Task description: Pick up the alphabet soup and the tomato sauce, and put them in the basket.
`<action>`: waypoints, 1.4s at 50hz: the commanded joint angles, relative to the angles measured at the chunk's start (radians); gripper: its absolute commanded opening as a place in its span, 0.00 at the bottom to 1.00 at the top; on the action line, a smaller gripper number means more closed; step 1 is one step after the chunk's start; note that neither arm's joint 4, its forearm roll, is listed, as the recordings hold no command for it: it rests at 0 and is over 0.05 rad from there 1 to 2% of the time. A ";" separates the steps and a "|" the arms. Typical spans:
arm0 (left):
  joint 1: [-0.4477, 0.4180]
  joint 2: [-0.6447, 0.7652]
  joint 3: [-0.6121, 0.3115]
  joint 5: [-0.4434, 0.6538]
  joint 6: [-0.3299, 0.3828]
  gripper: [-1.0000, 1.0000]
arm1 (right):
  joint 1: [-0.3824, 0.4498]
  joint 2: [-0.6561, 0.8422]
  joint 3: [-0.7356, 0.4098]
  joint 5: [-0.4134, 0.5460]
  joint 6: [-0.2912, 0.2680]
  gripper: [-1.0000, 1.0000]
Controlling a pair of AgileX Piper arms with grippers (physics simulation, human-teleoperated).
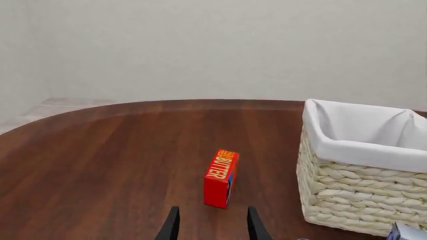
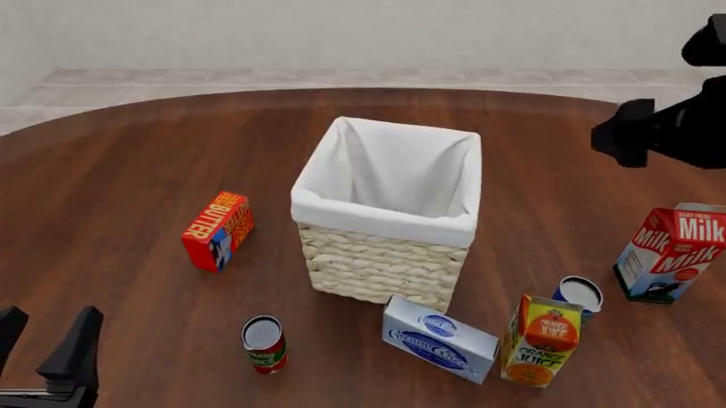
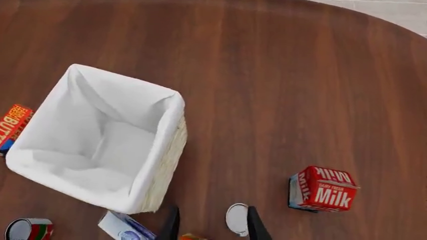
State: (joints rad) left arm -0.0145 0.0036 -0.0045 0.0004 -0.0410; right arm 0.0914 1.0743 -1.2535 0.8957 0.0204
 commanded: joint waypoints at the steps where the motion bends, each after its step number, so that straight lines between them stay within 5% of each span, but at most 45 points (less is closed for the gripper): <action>1: 0.001 -0.002 0.000 0.002 -0.005 1.00 | -0.043 0.042 0.022 0.024 -0.008 1.00; 23: -0.002 -0.003 0.000 0.001 -0.010 1.00 | -0.095 0.024 0.169 0.015 0.019 1.00; 41: -0.007 -0.003 0.000 0.001 -0.006 1.00 | -0.113 0.033 0.274 0.024 0.127 1.00; 50: -0.009 -0.002 0.000 0.001 -0.002 1.00 | -0.136 0.040 0.327 0.020 0.124 1.00; 70: -0.011 -0.003 0.000 -0.003 -0.006 1.00 | -0.115 0.057 0.413 -0.021 0.216 1.00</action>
State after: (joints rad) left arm -0.0257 0.0008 -0.0042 -0.0006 -0.0448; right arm -0.0264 1.1223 -0.8860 0.9023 0.2049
